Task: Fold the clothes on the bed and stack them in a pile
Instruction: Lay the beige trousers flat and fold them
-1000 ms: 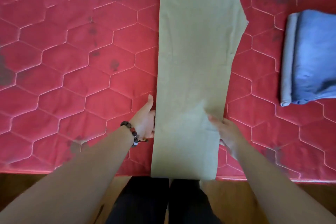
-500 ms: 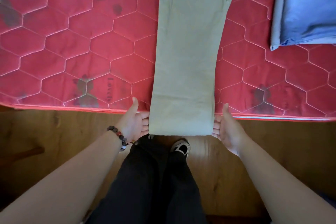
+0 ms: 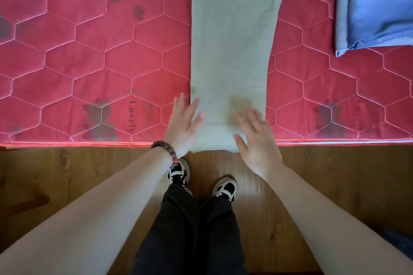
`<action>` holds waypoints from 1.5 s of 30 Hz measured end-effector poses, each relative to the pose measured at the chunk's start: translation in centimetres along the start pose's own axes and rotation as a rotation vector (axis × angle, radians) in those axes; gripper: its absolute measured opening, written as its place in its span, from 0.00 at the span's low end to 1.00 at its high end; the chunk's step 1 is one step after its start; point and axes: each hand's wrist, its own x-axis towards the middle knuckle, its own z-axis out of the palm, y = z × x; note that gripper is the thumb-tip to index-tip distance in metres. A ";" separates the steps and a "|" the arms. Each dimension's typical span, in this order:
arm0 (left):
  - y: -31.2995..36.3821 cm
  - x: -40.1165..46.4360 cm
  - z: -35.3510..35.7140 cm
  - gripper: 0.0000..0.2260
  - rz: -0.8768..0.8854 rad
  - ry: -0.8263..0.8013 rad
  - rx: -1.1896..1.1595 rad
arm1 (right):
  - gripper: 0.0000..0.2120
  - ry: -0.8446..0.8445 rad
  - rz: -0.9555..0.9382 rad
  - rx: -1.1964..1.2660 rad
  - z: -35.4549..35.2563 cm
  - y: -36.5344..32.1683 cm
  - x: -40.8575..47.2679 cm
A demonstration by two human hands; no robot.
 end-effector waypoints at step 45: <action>-1.1 -0.6 4.2 0.09 -0.447 0.282 -0.117 | 0.07 0.144 0.664 0.681 1.2 3.3 -0.9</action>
